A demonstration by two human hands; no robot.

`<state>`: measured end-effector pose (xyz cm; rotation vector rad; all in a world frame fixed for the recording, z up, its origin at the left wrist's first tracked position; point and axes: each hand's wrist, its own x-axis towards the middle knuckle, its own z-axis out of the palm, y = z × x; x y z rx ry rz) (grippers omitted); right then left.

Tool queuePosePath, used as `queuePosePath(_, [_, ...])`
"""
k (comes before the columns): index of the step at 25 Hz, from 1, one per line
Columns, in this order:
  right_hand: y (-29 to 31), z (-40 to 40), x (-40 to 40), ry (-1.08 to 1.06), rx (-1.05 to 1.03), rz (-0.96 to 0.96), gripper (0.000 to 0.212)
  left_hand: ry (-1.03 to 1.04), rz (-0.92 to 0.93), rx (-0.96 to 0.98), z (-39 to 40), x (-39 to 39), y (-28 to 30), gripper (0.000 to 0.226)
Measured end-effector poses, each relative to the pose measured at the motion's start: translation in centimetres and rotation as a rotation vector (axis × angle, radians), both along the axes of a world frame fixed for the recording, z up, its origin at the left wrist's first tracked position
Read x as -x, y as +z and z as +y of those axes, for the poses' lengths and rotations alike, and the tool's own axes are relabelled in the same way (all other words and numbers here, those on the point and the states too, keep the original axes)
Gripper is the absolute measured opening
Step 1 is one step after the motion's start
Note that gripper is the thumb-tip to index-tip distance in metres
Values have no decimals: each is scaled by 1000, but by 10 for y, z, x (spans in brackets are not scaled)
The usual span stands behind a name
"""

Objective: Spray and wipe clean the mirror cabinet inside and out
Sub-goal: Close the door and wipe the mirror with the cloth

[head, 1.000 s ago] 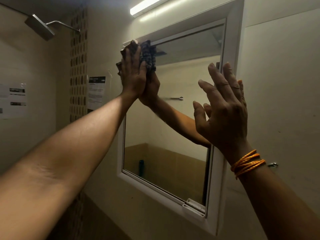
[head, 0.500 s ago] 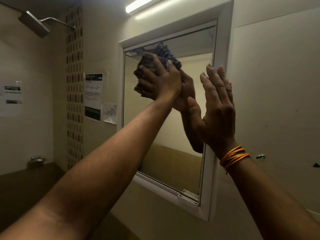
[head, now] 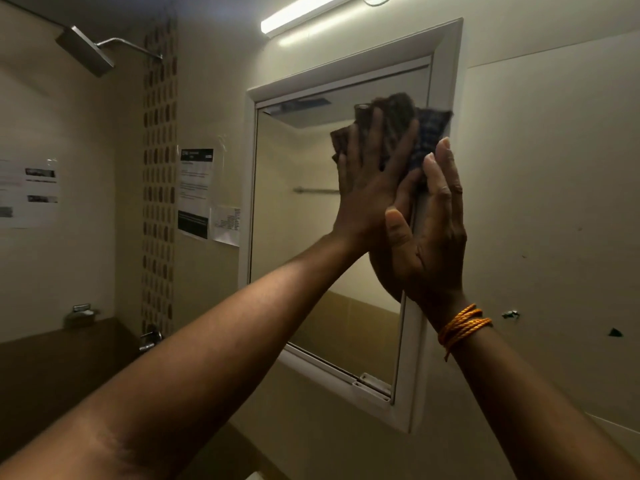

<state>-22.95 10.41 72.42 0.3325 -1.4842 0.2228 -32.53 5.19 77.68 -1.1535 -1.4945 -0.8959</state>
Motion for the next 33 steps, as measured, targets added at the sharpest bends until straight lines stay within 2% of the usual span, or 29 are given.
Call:
queuePosePath(4, [-14, 7, 4, -194, -117, -65, 62, 64, 369, 213, -32, 50, -8, 65])
queuePosePath(6, [-19, 12, 5, -279, -171, -78, 61, 98, 443, 228, -46, 72, -6, 65])
queuePosePath(8, [-22, 13, 7, -313, -183, -80, 60, 118, 423, 219, -55, 94, -7, 64])
queuePosePath(12, [-25, 13, 10, -327, -171, -62, 58, 132, 253, 158, -74, 131, -14, 65])
queuePosePath(18, [-27, 15, 14, -325, -151, -34, 57, 67, -156, -7, -100, 167, -25, 66])
queuePosePath(26, [-30, 10, 13, -289, -108, -25, 60, -5, -943, -286, -54, 85, -28, 62])
queuePosePath(28, [-30, 8, 11, -258, -100, -24, 63, -59, -1002, -279, -44, 60, -27, 61])
queuePosePath(33, [-27, 5, 5, -159, -61, -21, 71, -73, -932, -245, -12, -8, -26, 63])
